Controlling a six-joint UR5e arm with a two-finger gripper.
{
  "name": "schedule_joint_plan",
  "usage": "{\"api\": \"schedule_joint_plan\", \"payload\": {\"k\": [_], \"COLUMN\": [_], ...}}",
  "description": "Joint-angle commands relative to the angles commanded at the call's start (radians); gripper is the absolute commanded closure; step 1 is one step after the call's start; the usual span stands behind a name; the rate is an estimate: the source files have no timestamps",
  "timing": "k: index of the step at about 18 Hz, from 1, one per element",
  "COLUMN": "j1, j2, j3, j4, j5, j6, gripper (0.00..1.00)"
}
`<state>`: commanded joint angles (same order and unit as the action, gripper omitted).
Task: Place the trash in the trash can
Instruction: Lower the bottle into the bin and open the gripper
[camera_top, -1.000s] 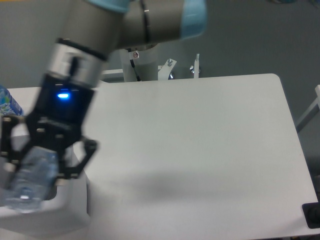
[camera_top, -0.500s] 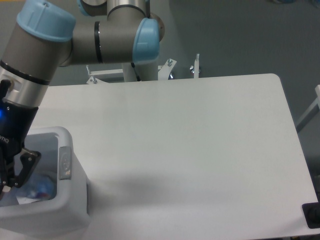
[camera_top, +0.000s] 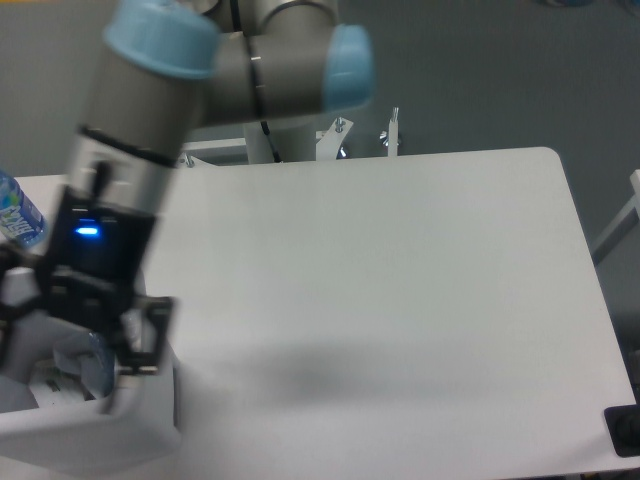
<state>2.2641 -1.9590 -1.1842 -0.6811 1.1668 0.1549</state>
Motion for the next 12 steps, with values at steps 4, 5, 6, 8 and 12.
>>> {"api": "schedule_joint_plan", "payload": {"k": [4,5,6,8,12], "j1": [0.051,0.064,0.081,0.084,0.094], "j2": [0.049,0.063,0.074,0.104,0.141], "j3": [-0.063,-0.071,-0.077,-0.095,-0.121], "j4": [-0.047,-0.073,-0.113,-0.21,-0.293], "j5": [0.134,0.163,0.193,0.273,0.35], "j6": [0.194,0.263,0.334,0.495,0.663], "gripper": [0.0,0.0,0.0,0.0,0.0]}}
